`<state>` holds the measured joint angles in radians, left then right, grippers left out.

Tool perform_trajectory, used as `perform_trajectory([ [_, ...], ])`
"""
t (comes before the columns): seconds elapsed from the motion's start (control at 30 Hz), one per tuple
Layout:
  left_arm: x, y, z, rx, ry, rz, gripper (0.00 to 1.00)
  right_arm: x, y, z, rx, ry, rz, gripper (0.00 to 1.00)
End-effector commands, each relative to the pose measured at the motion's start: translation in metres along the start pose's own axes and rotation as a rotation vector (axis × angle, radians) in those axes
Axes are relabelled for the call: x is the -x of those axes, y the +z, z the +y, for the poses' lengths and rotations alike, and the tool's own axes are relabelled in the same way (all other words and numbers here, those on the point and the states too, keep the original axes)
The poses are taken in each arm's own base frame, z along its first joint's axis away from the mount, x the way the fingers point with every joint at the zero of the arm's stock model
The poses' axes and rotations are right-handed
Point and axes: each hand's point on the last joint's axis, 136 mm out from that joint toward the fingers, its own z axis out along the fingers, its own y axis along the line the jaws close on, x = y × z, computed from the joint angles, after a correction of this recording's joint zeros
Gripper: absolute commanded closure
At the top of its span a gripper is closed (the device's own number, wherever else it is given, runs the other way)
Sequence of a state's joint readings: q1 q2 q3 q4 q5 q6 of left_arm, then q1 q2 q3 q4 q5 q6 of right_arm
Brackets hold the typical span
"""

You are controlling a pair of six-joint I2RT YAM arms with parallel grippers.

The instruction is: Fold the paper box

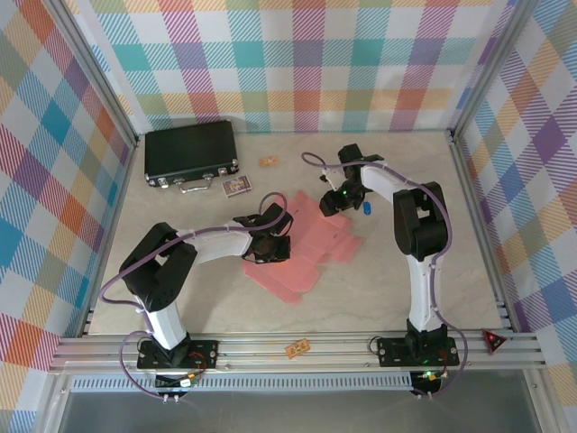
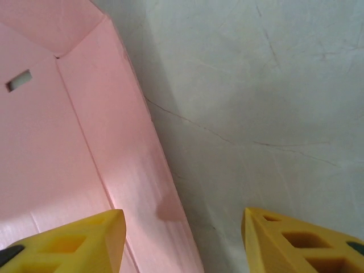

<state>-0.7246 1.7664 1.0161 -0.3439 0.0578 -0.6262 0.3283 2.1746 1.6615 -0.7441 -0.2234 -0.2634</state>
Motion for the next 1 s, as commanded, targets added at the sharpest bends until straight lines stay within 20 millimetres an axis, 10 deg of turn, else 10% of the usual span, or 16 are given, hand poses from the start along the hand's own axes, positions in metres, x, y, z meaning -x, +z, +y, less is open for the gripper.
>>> perform_trajectory([
  [0.0,-0.017,0.009,0.020,0.069,-0.016,0.041,1.00,-0.006,0.002,0.009,0.065,-0.018,0.033,0.43],
  [0.97,-0.017,0.012,0.018,0.066,-0.013,0.044,1.00,0.004,-0.030,0.038,0.166,-0.133,-0.040,0.65],
])
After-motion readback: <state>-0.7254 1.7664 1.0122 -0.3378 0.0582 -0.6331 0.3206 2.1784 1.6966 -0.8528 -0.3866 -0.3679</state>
